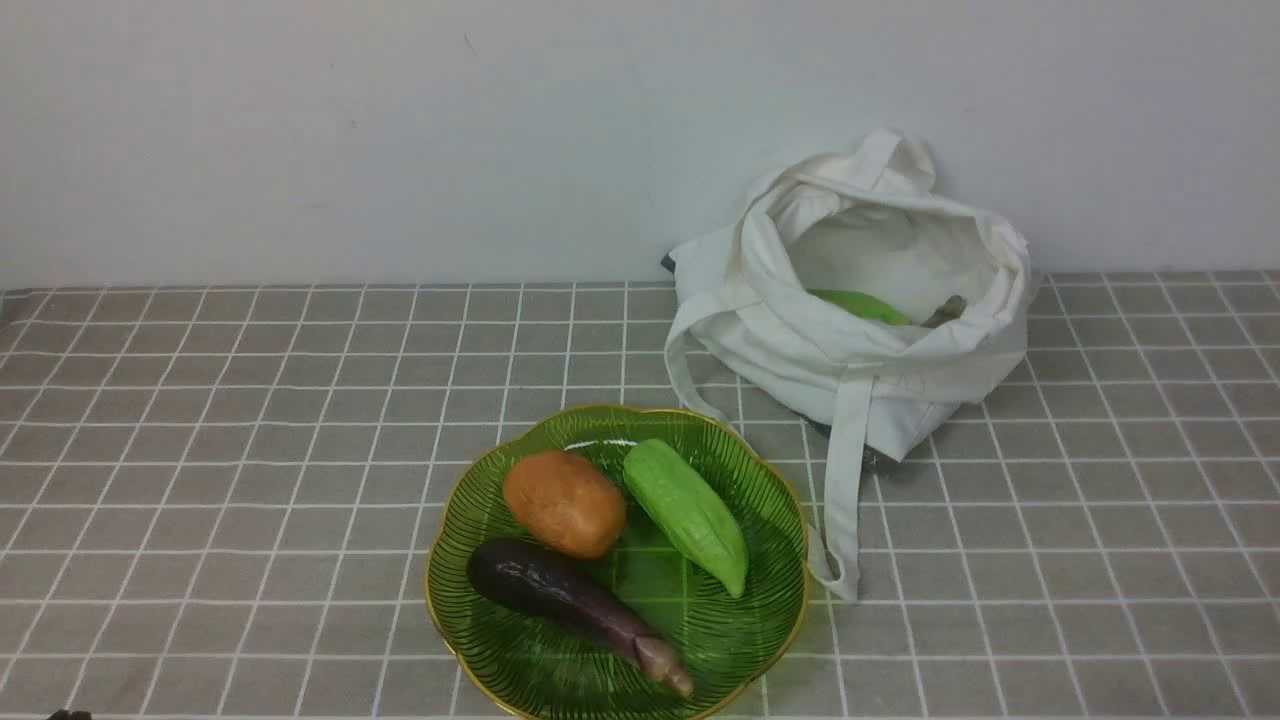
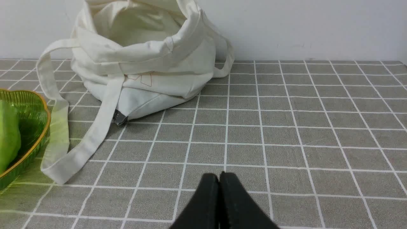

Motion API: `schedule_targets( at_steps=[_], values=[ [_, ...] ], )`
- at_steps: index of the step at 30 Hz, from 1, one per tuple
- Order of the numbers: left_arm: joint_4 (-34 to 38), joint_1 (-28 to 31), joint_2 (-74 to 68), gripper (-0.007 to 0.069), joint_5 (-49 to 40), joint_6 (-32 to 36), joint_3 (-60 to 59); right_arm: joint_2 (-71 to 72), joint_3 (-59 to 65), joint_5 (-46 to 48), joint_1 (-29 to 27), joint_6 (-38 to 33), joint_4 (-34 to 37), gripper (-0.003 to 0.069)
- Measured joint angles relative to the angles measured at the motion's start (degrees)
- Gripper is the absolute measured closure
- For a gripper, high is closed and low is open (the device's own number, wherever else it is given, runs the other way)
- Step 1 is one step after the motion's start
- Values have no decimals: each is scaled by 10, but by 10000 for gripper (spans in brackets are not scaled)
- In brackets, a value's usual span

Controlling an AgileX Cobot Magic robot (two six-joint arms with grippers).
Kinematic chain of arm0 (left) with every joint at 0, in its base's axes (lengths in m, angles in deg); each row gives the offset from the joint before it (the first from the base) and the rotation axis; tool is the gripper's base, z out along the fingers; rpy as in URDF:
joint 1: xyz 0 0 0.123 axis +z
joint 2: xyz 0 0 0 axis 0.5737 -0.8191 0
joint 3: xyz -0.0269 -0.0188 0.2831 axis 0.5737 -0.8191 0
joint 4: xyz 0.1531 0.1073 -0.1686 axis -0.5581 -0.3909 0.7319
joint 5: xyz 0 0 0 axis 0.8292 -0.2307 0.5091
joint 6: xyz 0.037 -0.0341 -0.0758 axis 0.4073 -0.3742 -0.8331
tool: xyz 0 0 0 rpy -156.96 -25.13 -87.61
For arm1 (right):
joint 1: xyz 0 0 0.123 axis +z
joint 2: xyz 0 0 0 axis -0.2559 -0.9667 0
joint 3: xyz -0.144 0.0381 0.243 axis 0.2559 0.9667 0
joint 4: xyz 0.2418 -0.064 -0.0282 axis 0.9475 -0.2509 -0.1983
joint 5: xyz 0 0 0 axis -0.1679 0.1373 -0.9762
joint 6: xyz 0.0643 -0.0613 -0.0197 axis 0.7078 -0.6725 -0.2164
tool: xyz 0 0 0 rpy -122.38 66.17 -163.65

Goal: Take vegetables from bag on grey coffee tablecloth place on plate.
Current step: 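Reach into the cloth bag and grasp the green vegetable inside with the right gripper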

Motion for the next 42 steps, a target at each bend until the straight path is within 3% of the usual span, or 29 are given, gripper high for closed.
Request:
schedule_targets(
  at_steps=[29,36,42],
  values=[
    [0,0,0,629,0,0,0,0,4,-25,0,6,2,673],
    [0,0,0,629,0,0,0,0,7,-234,3,133,201,673],
    [0,0,0,629,0,0,0,0,7,-308,3,144,263,673]
  ],
)
